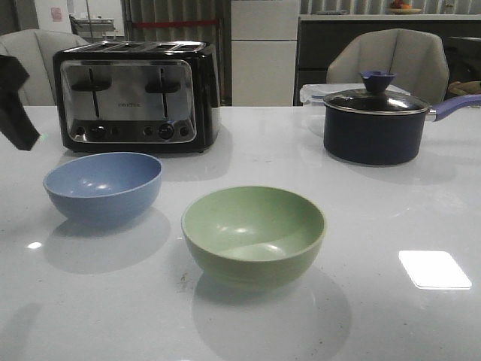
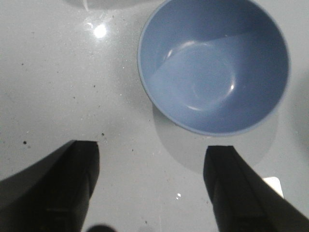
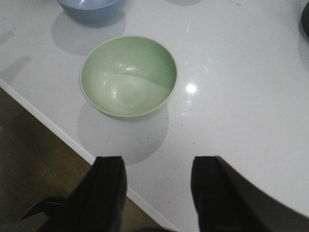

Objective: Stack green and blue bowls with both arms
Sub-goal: 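Lower the left gripper and grasp the rim of the light blue bowl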

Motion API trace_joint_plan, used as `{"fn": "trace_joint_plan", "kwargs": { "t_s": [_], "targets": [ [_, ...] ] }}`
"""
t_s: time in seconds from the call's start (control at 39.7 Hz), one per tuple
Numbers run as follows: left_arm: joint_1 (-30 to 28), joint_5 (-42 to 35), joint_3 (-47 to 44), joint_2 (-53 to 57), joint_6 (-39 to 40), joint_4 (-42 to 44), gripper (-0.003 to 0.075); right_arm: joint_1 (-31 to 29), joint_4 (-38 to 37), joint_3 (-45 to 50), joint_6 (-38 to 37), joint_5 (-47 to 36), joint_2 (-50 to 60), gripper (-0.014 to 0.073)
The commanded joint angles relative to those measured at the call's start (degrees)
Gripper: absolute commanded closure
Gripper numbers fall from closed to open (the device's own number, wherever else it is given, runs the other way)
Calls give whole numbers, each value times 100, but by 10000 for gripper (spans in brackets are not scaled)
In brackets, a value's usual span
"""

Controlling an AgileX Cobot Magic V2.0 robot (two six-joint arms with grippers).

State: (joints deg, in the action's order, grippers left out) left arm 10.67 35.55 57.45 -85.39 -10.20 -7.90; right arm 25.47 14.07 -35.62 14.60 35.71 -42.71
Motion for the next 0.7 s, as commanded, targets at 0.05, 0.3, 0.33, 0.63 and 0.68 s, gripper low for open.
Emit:
{"fn": "trace_joint_plan", "kwargs": {
  "t_s": [0.05, 0.3, 0.33, 0.63, 0.68],
  "targets": [
    [39, -371, 719, -669, -12, -84, 203, 2, 105, -152, 46, -328, 40, 159],
    [39, -627, 1450, -1774, 9, -217, 224, 2, 105, -152, 46, -328, 40, 159],
    [39, -634, 1484, -1855, 9, -241, 235, 2, 105, -152, 46, -328, 40, 159],
    [39, -573, 1666, -2085, 9, -446, 493, 2, 105, -152, 46, -327, 40, 159],
    [39, -536, 1666, -2085, 9, -446, 544, 2, 105, -152, 46, -322, 40, 159]
  ]
}}
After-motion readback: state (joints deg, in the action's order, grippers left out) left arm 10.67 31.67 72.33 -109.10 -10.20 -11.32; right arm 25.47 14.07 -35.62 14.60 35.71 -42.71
